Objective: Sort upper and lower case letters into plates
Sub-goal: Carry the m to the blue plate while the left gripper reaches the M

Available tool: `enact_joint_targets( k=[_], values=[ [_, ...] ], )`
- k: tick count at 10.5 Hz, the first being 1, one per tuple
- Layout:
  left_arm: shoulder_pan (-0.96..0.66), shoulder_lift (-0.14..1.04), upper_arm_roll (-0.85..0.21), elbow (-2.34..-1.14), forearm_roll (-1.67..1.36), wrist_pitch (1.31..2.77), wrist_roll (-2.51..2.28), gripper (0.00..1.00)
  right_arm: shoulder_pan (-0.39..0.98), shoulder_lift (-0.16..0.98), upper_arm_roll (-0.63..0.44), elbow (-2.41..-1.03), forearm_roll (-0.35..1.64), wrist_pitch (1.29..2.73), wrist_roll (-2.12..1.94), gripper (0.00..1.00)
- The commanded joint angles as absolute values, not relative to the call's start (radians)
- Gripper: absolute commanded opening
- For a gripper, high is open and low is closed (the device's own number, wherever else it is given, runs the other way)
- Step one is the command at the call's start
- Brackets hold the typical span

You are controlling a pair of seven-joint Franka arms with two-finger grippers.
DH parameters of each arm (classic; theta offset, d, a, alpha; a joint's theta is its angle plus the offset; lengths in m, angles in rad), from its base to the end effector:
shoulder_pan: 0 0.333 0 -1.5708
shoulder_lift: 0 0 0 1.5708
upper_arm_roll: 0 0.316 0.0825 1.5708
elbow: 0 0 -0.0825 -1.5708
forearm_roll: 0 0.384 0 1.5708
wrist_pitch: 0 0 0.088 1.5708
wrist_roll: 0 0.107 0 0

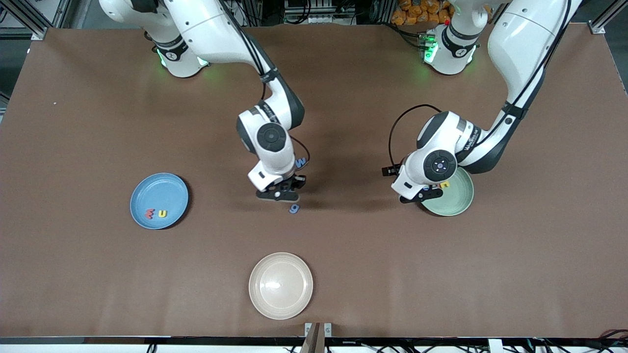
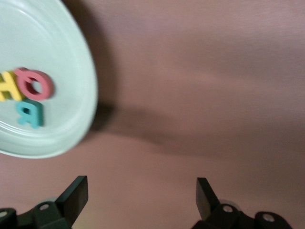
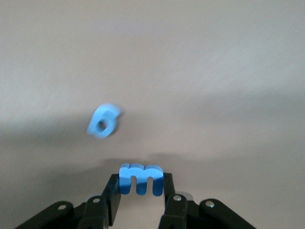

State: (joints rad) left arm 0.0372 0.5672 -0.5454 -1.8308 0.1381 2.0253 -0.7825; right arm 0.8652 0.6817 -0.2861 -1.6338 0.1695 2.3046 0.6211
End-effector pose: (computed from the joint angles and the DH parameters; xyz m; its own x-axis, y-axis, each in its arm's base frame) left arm 0.5463 -0.2750 0.2402 0.9208 0.2213 -0.3211 0.2116 -0.9752 -0.0653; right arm 0.5623 0.4013 0.2340 0.9947 -0.0912 0.0477 -0.0926 -0.9953 0.0285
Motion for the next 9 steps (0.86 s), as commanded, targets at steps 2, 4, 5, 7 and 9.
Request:
enact_joint_targets(
  k=[2, 4, 5, 7, 9],
  values=[
    [-0.177, 0.701, -0.531, -1.646, 0.090, 2.036, -1.087, 1.00, 0.741, 0.598, -0.346, -1.646, 0.163, 2.121, 0.391, 0.00],
    [-0.334, 0.754, -0.453, -1.559, 0.087, 2.065, -1.187, 1.00, 0.684, 0.592, -0.438, -1.655, 0.161, 2.060, 0.203, 0.00],
    [-0.406, 0.793, -0.421, -1.514, 0.087, 2.091, -1.184, 1.00, 0.643, 0.595, -0.463, -1.655, 0.161, 2.059, 0.111, 0.00],
    [-0.501, 0.863, -0.381, -1.445, 0.086, 2.173, -1.148, 1.00, 0.515, 0.591, -0.463, -1.660, 0.164, 2.010, -0.076, 0.00],
    [-0.557, 0.916, -0.379, -1.399, 0.086, 2.259, -1.094, 1.00, 0.447, 0.580, -0.463, -1.660, 0.173, 1.921, -0.176, 0.02]
  ],
)
